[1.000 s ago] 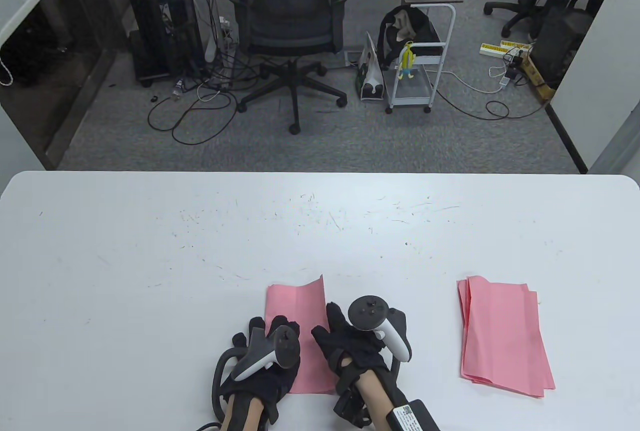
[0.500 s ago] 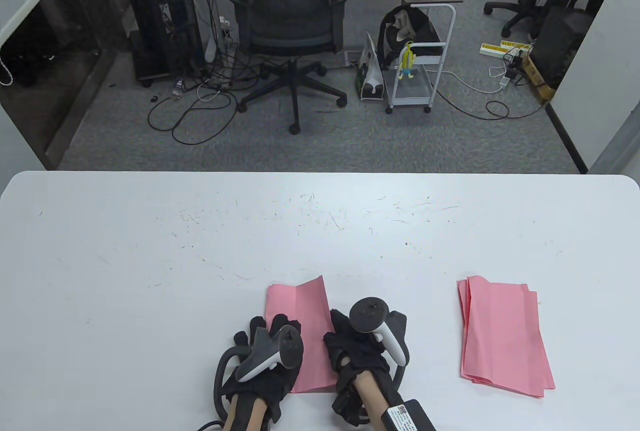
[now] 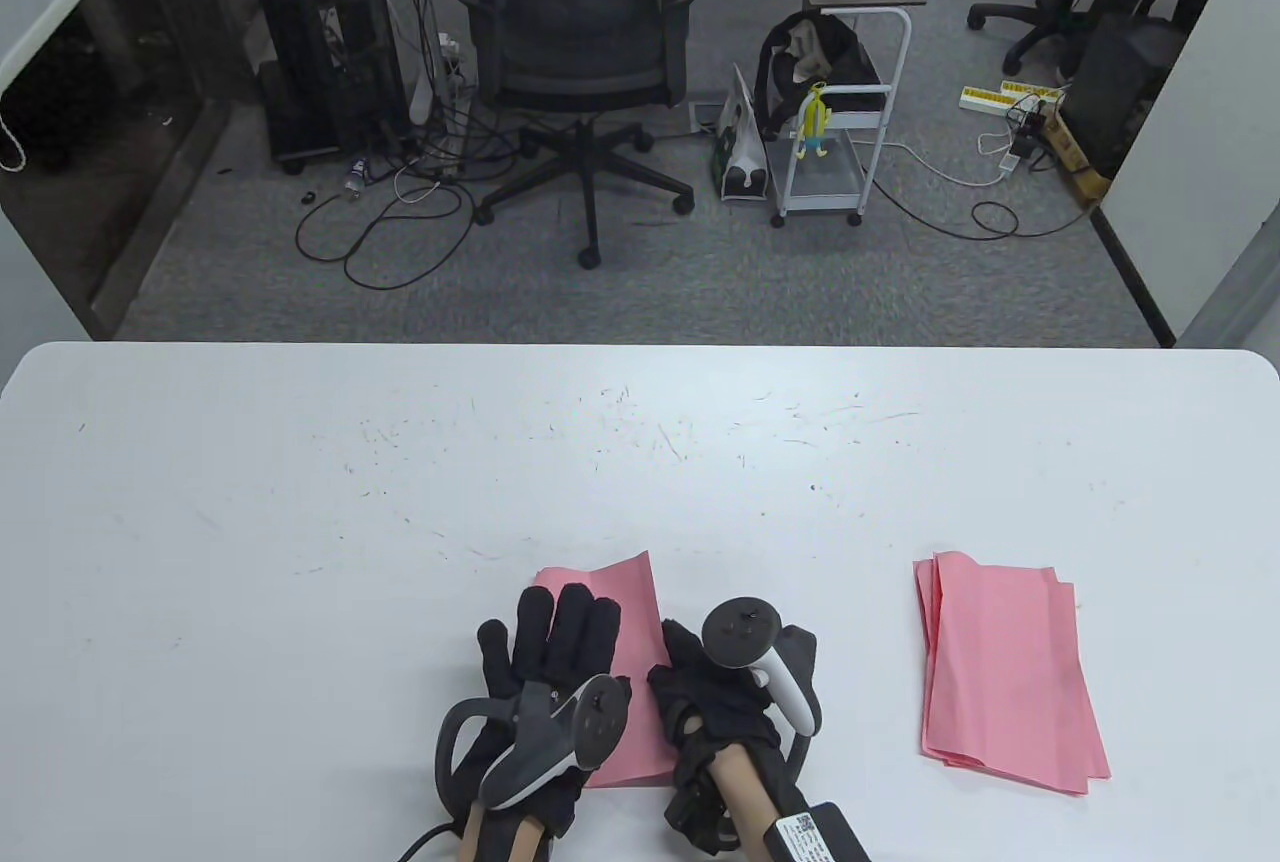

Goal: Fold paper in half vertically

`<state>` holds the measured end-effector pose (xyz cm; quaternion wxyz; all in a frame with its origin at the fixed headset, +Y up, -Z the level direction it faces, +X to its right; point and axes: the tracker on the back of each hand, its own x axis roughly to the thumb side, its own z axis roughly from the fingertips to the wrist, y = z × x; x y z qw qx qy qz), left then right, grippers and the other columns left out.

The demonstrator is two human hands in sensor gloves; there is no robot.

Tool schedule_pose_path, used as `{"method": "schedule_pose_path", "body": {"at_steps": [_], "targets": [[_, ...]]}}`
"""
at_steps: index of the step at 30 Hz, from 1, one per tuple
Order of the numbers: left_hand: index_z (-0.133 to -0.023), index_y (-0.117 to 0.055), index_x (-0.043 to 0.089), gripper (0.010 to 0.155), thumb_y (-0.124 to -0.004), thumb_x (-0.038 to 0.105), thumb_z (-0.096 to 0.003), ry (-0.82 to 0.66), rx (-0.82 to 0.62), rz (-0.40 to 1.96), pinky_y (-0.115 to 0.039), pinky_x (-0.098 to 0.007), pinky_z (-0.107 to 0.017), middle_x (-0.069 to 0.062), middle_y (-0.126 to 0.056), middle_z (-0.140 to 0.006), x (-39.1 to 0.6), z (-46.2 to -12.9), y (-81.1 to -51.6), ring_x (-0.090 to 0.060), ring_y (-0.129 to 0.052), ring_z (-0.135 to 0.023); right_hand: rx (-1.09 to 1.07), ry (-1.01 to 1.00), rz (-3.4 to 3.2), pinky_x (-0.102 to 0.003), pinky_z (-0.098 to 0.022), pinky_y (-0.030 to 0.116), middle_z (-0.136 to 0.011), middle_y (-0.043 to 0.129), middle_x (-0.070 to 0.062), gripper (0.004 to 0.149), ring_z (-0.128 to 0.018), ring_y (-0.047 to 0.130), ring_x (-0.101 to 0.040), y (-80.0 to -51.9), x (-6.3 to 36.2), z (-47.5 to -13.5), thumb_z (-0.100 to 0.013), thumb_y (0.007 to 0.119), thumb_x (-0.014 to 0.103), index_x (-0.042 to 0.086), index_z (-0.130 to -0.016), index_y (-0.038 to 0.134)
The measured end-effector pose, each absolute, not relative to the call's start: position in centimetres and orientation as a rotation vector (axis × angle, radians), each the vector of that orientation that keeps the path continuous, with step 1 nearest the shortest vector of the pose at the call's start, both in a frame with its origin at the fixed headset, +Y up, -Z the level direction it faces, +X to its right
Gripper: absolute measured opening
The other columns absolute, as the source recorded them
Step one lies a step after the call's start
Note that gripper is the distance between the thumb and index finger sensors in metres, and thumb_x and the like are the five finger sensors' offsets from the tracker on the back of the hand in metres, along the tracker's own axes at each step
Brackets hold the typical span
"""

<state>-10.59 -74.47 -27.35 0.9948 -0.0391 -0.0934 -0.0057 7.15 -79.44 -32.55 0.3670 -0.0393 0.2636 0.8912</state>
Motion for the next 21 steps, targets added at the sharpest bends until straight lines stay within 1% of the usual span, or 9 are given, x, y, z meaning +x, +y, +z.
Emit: {"method": "schedule_pose_path", "body": {"at_steps": [5, 8, 10, 13, 15, 16, 18, 21], "targets": [[-0.118, -0.008, 0.031, 0.076, -0.043, 0.06, -0.0574, -0.183, -0.046, -0.016, -0.023, -0.073, -0.08, -0.004, -0.005, -0.128, -10.5, -27.2, -74.3, -0.043, -0.011, -0.118, -0.128, 0.664, 2.235, -0.023, -0.032, 0.09, -0.082, 0.089, 0.009, 0.055, -0.047, 0.105, -0.002, -79.4, 7.7, -32.3, -0.047, 0.079, 0.032, 0.026, -0.098, 0.06], [-0.118, -0.008, 0.031, 0.076, -0.043, 0.06, -0.0573, -0.184, -0.04, -0.008, -0.023, -0.073, -0.08, -0.004, -0.005, -0.128, -10.5, -27.1, -74.2, -0.043, -0.011, -0.118, -0.157, 0.629, 2.261, -0.026, -0.035, 0.09, -0.081, 0.091, 0.008, 0.053, -0.049, 0.105, -0.005, -78.5, 8.4, -32.2, -0.046, 0.08, 0.032, 0.028, -0.097, 0.063], [-0.118, -0.008, 0.03, 0.076, -0.043, 0.06, -0.0573, -0.183, -0.038, 0.008, -0.023, -0.073, -0.08, -0.005, -0.006, -0.128, -10.7, -27.1, -74.2, -0.043, -0.011, -0.118, -0.191, 0.545, 2.249, -0.027, -0.035, 0.09, -0.081, 0.092, 0.007, 0.053, -0.049, 0.105, -0.006, -76.9, 9.9, -32.1, -0.046, 0.08, 0.032, 0.028, -0.096, 0.063], [-0.118, -0.008, 0.03, 0.076, -0.043, 0.06, -0.0574, -0.182, -0.039, 0.013, -0.023, -0.073, -0.08, -0.005, -0.006, -0.128, -10.8, -27.1, -74.2, -0.044, -0.012, -0.118, -0.174, 0.482, 2.223, -0.029, -0.036, 0.089, -0.081, 0.092, 0.008, 0.052, -0.05, 0.104, -0.008, -74.8, 12.0, -31.7, -0.046, 0.08, 0.031, 0.029, -0.096, 0.064], [-0.118, -0.008, 0.03, 0.076, -0.043, 0.06, -0.0573, -0.182, -0.04, 0.015, -0.023, -0.073, -0.08, -0.005, -0.006, -0.128, -10.8, -27.1, -74.2, -0.044, -0.012, -0.118, -0.18, 0.403, 2.224, -0.03, -0.037, 0.089, -0.081, 0.092, 0.007, 0.052, -0.051, 0.104, -0.008, -72.6, 14.2, -31.2, -0.046, 0.08, 0.031, 0.029, -0.096, 0.064], [-0.118, -0.008, 0.03, 0.076, -0.043, 0.06, -0.0573, -0.183, -0.042, 0.015, -0.023, -0.073, -0.08, -0.004, -0.006, -0.128, -10.8, -27.1, -74.2, -0.044, -0.011, -0.118, -0.182, 0.387, 2.223, -0.03, -0.037, 0.089, -0.08, 0.092, 0.007, 0.052, -0.051, 0.104, -0.008, -72.1, 14.7, -31.0, -0.046, 0.08, 0.031, 0.029, -0.096, 0.064], [-0.118, -0.008, 0.03, 0.076, -0.043, 0.06, -0.0573, -0.187, -0.044, 0.003, -0.023, -0.073, -0.08, -0.004, -0.006, -0.128, -10.6, -27.1, -74.3, -0.043, -0.011, -0.118, -0.206, 0.314, 2.225, -0.03, -0.038, 0.089, -0.08, 0.092, 0.007, 0.052, -0.051, 0.104, -0.009, -69.8, 17.4, -30.5, -0.046, 0.08, 0.031, 0.029, -0.096, 0.065], [-0.118, -0.008, 0.03, 0.076, -0.043, 0.06, -0.0572, -0.188, -0.047, 0.004, -0.023, -0.073, -0.08, -0.004, -0.006, -0.128, -10.5, -27.1, -74.3, -0.043, -0.012, -0.118, -0.263, 0.234, 2.251, -0.031, -0.038, 0.088, -0.081, 0.092, 0.007, 0.052, -0.052, 0.104, -0.009, -67.6, 20.6, -29.8, -0.046, 0.08, 0.031, 0.03, -0.096, 0.065]]}}
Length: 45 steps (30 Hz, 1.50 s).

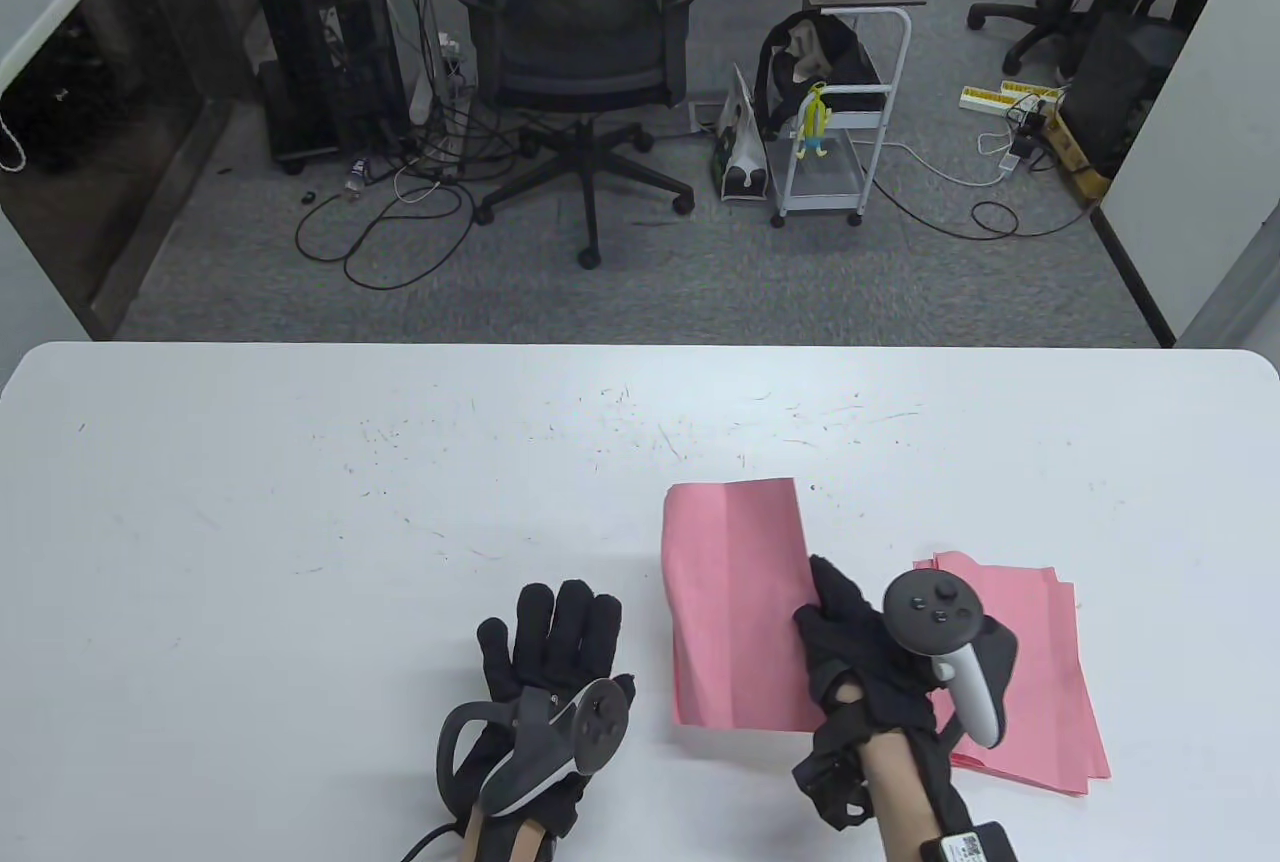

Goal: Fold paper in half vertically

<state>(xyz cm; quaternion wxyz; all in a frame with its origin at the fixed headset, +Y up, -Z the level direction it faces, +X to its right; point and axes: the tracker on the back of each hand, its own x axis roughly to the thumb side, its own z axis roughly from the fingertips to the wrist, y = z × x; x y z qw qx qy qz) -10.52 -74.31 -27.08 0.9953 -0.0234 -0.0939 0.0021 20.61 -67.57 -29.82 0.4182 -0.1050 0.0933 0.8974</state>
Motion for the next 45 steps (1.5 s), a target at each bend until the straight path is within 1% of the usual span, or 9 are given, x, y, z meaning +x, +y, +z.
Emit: {"method": "schedule_pose_path", "body": {"at_steps": [3, 5, 10, 16, 22, 28, 34, 39, 45], "targets": [[-0.118, -0.008, 0.03, 0.076, -0.043, 0.06, -0.0573, -0.188, -0.048, 0.011, -0.023, -0.073, -0.08, -0.004, -0.006, -0.128, -10.6, -27.1, -74.3, -0.044, -0.012, -0.118, -0.34, 0.171, 2.271, -0.031, -0.038, 0.088, -0.081, 0.092, 0.007, 0.052, -0.052, 0.104, -0.009, -66.1, 24.0, -29.2, -0.046, 0.08, 0.03, 0.03, -0.096, 0.065], [-0.118, -0.008, 0.03, 0.076, -0.043, 0.06, -0.0573, -0.187, -0.05, 0.01, -0.023, -0.073, -0.08, -0.004, -0.006, -0.128, -10.6, -27.1, -74.3, -0.043, -0.012, -0.118, -0.39, 0.145, 2.274, -0.031, -0.038, 0.088, -0.081, 0.092, 0.007, 0.052, -0.052, 0.104, -0.01, -65.6, 25.9, -28.9, -0.046, 0.08, 0.03, 0.029, -0.096, 0.065], [-0.118, -0.008, 0.03, 0.076, -0.043, 0.06, -0.0572, -0.184, -0.057, 0.006, -0.023, -0.073, -0.08, -0.004, -0.006, -0.128, -10.6, -27.2, -74.3, -0.043, -0.012, -0.118, -0.509, 0.134, 2.262, -0.032, -0.039, 0.088, -0.08, 0.092, 0.006, 0.052, -0.052, 0.103, -0.01, -65.8, 30.1, -28.3, -0.046, 0.08, 0.03, 0.028, -0.096, 0.065], [-0.118, -0.008, 0.03, 0.076, -0.043, 0.06, -0.0572, -0.179, -0.063, 0.006, -0.023, -0.073, -0.08, -0.005, -0.007, -0.128, -10.7, -27.2, -74.3, -0.043, -0.012, -0.118, -0.673, 0.176, 2.244, -0.033, -0.039, 0.087, -0.08, 0.092, 0.005, 0.053, -0.052, 0.103, -0.011, -67.7, 34.9, -27.8, -0.047, 0.079, 0.029, 0.026, -0.097, 0.064], [-0.118, -0.009, 0.03, 0.076, -0.043, 0.06, -0.0572, -0.175, -0.069, 0.0, -0.023, -0.073, -0.08, -0.004, -0.007, -0.129, -10.7, -27.3, -74.3, -0.043, -0.013, -0.118, -0.803, 0.266, 2.183, -0.034, -0.04, 0.086, -0.081, 0.091, 0.004, 0.053, -0.053, 0.102, -0.012, -71.1, 38.4, -27.6, -0.047, 0.079, 0.029, 0.025, -0.098, 0.063], [-0.119, -0.009, 0.03, 0.076, -0.043, 0.06, -0.0572, -0.173, -0.067, 0.002, -0.024, -0.073, -0.08, -0.004, -0.008, -0.129, -10.8, -27.3, -74.3, -0.043, -0.013, -0.118, -0.872, 0.315, 2.178, -0.034, -0.041, 0.086, -0.081, 0.091, 0.004, 0.053, -0.053, 0.102, -0.012, -73.5, 39.5, -27.6, -0.047, 0.079, 0.03, 0.025, -0.097, 0.064], [-0.119, -0.009, 0.03, 0.076, -0.043, 0.06, -0.0571, -0.17, -0.074, -0.003, -0.024, -0.073, -0.08, -0.004, -0.008, -0.129, -10.8, -27.4, -74.3, -0.043, -0.013, -0.119, -0.957, 0.356, 2.278, -0.034, -0.042, 0.086, -0.083, 0.09, 0.004, 0.054, -0.055, 0.101, -0.012, -74.6, 39.0, -28.1, -0.047, 0.079, 0.03, 0.026, -0.098, 0.062], [-0.119, -0.009, 0.03, 0.076, -0.043, 0.06, -0.0571, -0.168, -0.075, -0.002, -0.024, -0.074, -0.08, -0.004, -0.009, -0.129, -10.9, -27.4, -74.3, -0.043, -0.014, -0.119, -1.038, 0.367, 2.385, -0.036, -0.048, 0.083, -0.09, 0.083, 0.004, 0.058, -0.064, 0.098, -0.014, -75.0, 38.3, -28.4, -0.047, 0.078, 0.032, 0.027, -0.101, 0.055], [-0.119, -0.009, 0.03, 0.076, -0.043, 0.06, -0.0572, -0.173, -0.075, 0.001, -0.024, -0.073, -0.08, -0.005, -0.009, -0.129, -10.8, -27.4, -74.3, -0.043, -0.014, -0.119, -1.073, 0.402, 2.491, -0.041, -0.057, 0.077, -0.1, 0.071, 0.001, 0.062, -0.079, 0.089, -0.021, -75.5, 37.3, -28.7, -0.049, 0.073, 0.036, 0.027, -0.104, 0.045]]}}
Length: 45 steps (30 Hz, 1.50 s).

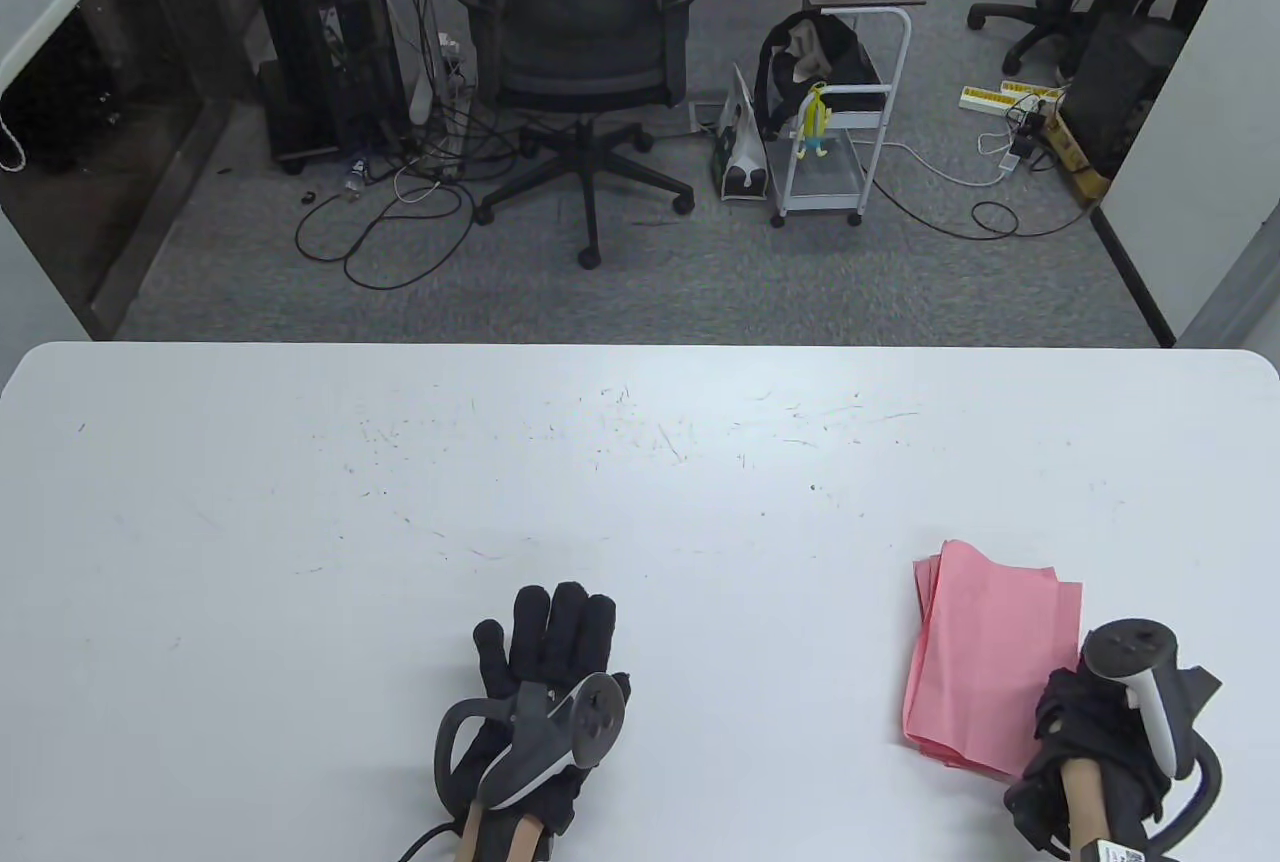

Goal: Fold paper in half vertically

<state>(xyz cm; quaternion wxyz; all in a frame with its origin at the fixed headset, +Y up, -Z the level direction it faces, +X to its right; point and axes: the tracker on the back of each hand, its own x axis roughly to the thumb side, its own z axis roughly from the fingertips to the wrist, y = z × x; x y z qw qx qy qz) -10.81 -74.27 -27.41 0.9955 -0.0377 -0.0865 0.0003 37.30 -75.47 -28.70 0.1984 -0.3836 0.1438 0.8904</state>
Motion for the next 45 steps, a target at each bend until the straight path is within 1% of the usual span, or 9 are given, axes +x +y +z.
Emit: {"method": "schedule_pose_path", "body": {"at_steps": [5, 9, 18, 23, 27, 32, 37, 42, 45], "targets": [[-0.119, -0.009, 0.03, 0.077, -0.043, 0.06, -0.0572, -0.175, -0.074, 0.004, -0.024, -0.074, -0.08, -0.005, -0.009, -0.129, -10.8, -27.4, -74.3, -0.043, -0.014, -0.119, -1.054, 0.426, 2.559, -0.05, -0.069, 0.063, -0.111, 0.051, -0.003, 0.07, -0.097, 0.067, -0.032, -75.3, 36.4, -29.0, -0.048, 0.068, 0.046, 0.028, -0.106, 0.033], [-0.119, -0.009, 0.03, 0.076, -0.042, 0.06, -0.0572, -0.174, -0.076, 0.002, -0.024, -0.074, -0.08, -0.005, -0.008, -0.129, -10.7, -27.4, -74.3, -0.043, -0.013, -0.119, -0.964, 0.415, 2.602, -0.055, -0.074, 0.052, -0.113, 0.041, -0.004, 0.071, -0.103, 0.051, -0.037, -74.3, 35.1, -29.3, -0.048, 0.068, 0.048, 0.029, -0.106, 0.033], [-0.119, -0.009, 0.03, 0.076, -0.042, 0.06, -0.0573, -0.175, -0.079, 0.005, -0.024, -0.074, -0.08, -0.005, -0.009, -0.129, -10.6, -27.3, -74.4, -0.043, -0.014, -0.119, -0.654, 0.323, 2.718, -0.061, -0.075, 0.031, -0.115, 0.027, -0.006, 0.072, -0.105, 0.023, -0.044, -70.6, 29.0, -30.1, -0.048, 0.067, 0.05, 0.029, -0.106, 0.03], [-0.119, -0.009, 0.03, 0.076, -0.042, 0.06, -0.0572, -0.177, -0.082, 0.004, -0.024, -0.074, -0.08, -0.005, -0.009, -0.129, -10.5, -27.3, -74.4, -0.043, -0.013, -0.119, -0.461, 0.267, 2.788, -0.062, -0.074, 0.027, -0.115, 0.022, -0.007, 0.073, -0.104, 0.017, -0.044, -68.5, 24.0, -30.4, -0.048, 0.066, 0.051, 0.029, -0.107, 0.028], [-0.119, -0.009, 0.03, 0.076, -0.042, 0.06, -0.0573, -0.177, -0.078, 0.011, -0.024, -0.074, -0.08, -0.005, -0.009, -0.129, -10.5, -27.3, -74.4, -0.043, -0.014, -0.119, -0.308, 0.262, 2.855, -0.063, -0.074, 0.024, -0.115, 0.017, -0.006, 0.074, -0.103, 0.011, -0.043, -67.7, 19.6, -30.5, -0.048, 0.065, 0.052, 0.03, -0.107, 0.025], [-0.119, -0.009, 0.03, 0.076, -0.042, 0.06, -0.0573, -0.175, -0.077, 0.015, -0.024, -0.074, -0.08, -0.005, -0.008, -0.129, -10.6, -27.4, -74.5, -0.044, -0.013, -0.118, -0.123, 0.308, 2.905, -0.062, -0.074, 0.02, -0.115, 0.011, -0.005, 0.076, -0.103, 0.005, -0.041, -67.9, 14.7, -30.5, -0.048, 0.064, 0.054, 0.033, -0.106, 0.02], [-0.119, -0.009, 0.03, 0.076, -0.042, 0.06, -0.0573, -0.167, -0.076, 0.022, -0.024, -0.074, -0.08, -0.006, -0.009, -0.129, -10.7, -27.4, -74.5, -0.043, -0.013, -0.118, -0.016, 0.351, 2.989, -0.063, -0.073, 0.019, -0.115, 0.009, -0.004, 0.077, -0.102, 0.003, -0.041, -69.5, 10.5, -30.1, -0.048, 0.064, 0.055, 0.034, -0.106, 0.017], [-0.119, -0.009, 0.029, 0.076, -0.042, 0.06, -0.0573, -0.154, -0.086, 0.023, -0.024, -0.074, -0.08, -0.005, -0.008, -0.129, -11.1, -27.7, -74.7, -0.043, -0.013, -0.118, 0.048, 0.361, 3.043, -0.063, -0.073, 0.018, -0.114, 0.009, -0.005, 0.078, -0.102, 0.003, -0.041, -71.4, 8.4, -29.7, -0.048, 0.064, 0.055, 0.034, -0.106, 0.017], [-0.119, -0.009, 0.029, 0.076, -0.042, 0.06, -0.0574, -0.147, -0.085, 0.023, -0.024, -0.074, -0.079, -0.006, -0.009, -0.129, -11.2, -27.7, -74.8, -0.044, -0.013, -0.118, 0.047, 0.399, 3.091, -0.063, -0.073, 0.018, -0.114, 0.006, -0.004, 0.078, -0.102, 0.003, -0.04, -72.1, 8.1, -29.7, -0.047, 0.064, 0.055, 0.034, -0.105, 0.017]]}}
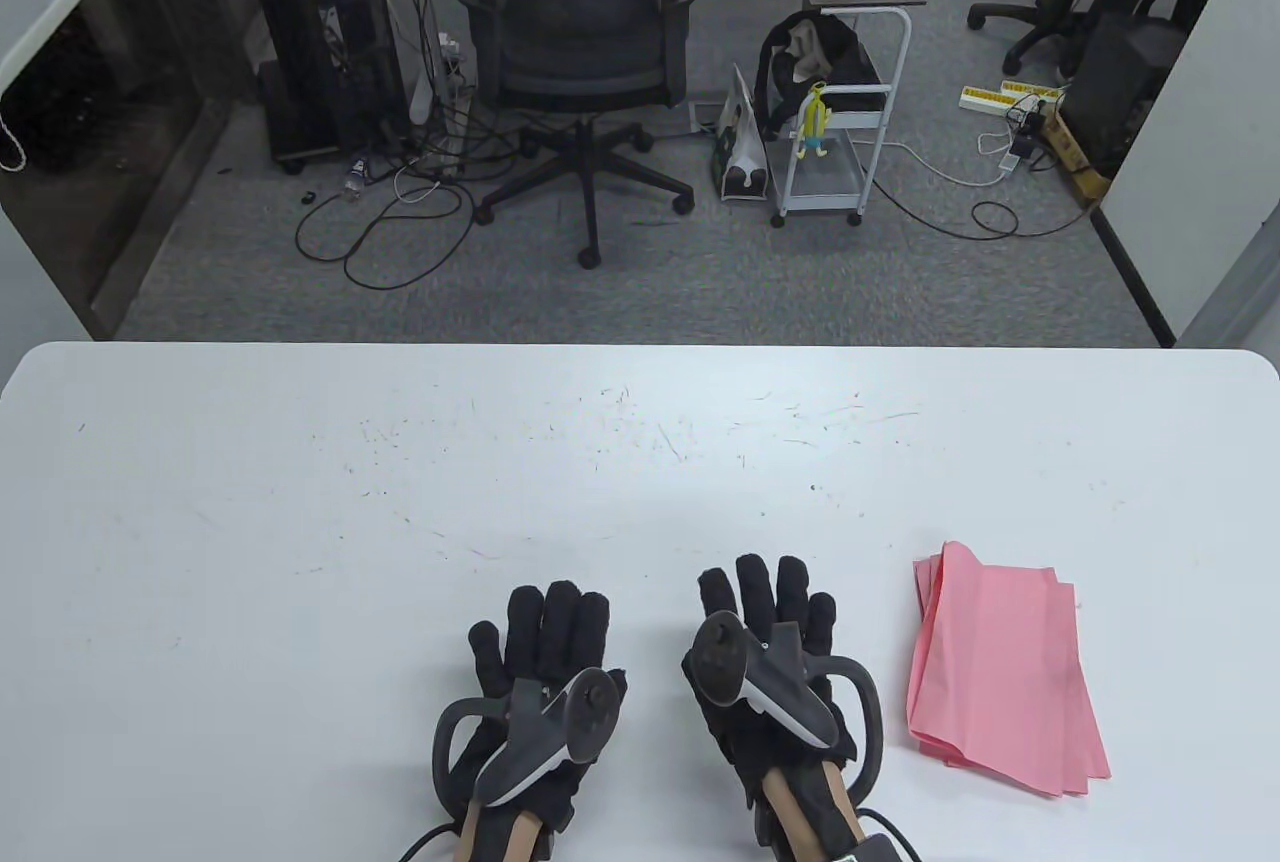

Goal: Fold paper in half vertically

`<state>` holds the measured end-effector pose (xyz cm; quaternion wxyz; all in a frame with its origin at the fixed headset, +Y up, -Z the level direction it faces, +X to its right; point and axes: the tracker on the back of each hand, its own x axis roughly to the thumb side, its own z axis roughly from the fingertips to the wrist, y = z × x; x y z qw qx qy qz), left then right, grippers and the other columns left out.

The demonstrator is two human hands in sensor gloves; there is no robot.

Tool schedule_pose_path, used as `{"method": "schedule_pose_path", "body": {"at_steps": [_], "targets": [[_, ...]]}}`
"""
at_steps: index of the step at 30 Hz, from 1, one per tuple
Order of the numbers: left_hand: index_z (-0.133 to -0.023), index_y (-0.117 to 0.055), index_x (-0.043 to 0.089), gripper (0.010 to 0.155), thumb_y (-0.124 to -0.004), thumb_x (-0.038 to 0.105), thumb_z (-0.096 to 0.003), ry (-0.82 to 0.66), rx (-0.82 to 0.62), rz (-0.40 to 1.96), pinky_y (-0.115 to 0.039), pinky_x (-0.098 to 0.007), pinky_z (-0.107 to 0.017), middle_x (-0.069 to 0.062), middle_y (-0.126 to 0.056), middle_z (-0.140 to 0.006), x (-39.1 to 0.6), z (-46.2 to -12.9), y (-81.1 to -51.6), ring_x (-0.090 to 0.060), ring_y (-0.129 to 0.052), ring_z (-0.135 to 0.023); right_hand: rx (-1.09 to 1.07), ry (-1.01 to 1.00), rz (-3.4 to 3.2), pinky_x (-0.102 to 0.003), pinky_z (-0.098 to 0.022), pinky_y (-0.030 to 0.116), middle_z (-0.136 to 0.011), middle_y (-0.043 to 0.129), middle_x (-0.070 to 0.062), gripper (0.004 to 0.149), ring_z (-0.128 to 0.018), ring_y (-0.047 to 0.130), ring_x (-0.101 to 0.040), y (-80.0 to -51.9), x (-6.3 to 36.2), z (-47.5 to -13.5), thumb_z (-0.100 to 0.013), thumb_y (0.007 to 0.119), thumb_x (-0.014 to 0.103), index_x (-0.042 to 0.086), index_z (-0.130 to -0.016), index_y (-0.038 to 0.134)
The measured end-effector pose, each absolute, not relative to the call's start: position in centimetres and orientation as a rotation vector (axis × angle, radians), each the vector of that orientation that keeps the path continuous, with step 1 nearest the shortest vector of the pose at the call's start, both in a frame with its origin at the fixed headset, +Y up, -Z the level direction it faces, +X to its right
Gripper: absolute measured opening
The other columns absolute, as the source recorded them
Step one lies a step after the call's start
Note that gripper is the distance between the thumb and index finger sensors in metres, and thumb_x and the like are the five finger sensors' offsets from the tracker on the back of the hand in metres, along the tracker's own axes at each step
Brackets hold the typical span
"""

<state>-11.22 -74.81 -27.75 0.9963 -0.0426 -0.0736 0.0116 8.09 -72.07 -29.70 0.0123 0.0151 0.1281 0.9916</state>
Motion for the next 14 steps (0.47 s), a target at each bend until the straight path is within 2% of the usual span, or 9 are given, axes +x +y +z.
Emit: {"method": "schedule_pose_path", "body": {"at_steps": [14], "targets": [[-0.119, -0.01, 0.029, 0.076, -0.042, 0.06, -0.0574, -0.144, -0.092, 0.004, -0.024, -0.074, -0.079, -0.006, -0.009, -0.129, -11.2, -27.9, -75.1, -0.044, -0.014, -0.118, 0.103, 0.403, 3.089, -0.063, -0.072, 0.019, -0.114, 0.01, -0.006, 0.077, -0.101, 0.005, -0.042, -73.3, 8.2, -28.9, -0.047, 0.064, 0.054, 0.032, -0.106, 0.019]]}}
